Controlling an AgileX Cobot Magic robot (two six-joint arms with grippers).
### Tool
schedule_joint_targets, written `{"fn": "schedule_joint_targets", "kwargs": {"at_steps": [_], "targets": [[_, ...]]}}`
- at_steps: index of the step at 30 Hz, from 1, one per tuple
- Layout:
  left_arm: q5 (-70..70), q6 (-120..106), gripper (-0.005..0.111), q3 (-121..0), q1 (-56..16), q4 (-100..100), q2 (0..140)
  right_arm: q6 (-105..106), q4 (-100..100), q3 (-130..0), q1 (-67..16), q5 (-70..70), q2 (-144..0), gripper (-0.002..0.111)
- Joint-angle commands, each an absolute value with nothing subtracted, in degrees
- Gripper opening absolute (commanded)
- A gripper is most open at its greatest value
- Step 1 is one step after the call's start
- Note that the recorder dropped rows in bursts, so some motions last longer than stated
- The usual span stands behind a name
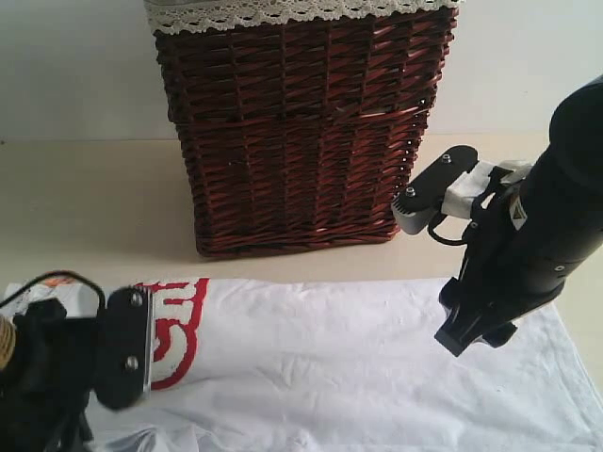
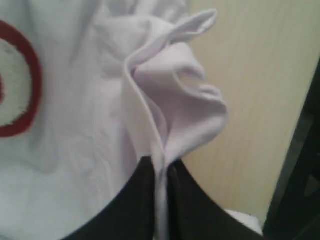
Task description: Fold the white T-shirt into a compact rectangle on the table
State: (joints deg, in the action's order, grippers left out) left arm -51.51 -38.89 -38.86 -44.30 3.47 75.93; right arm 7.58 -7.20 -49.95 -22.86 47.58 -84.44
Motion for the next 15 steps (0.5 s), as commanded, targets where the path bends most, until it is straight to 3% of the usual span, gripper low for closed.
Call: {"fn": "schedule_joint_targets", "kwargs": {"at_steps": [1,10,12,15], "targets": [[-49.47,-45.75,0.0,-43.79,-37.18,6.34,75.87,7.39,-7.63,-50.13,-22.59,46.73,-84.01,0.062],[-30.14,-47.51,0.002,-46.48,-27.41,6.87,84.09,7.25,-7.43,-50.13,-22.59,46.76,-84.01,0.062],[-26.51,-47.51,0.012,-46.48,-26.78,7.52,86.35,7.25,-7.43,-50.13,-22.59,46.76,-84.01,0.062],[-20.29,-43.92,0.05,-46.61,-26.8,7.81,89.05,7.25,-6.87,-50.13,-22.59,46.96,-84.01,0.062]]}}
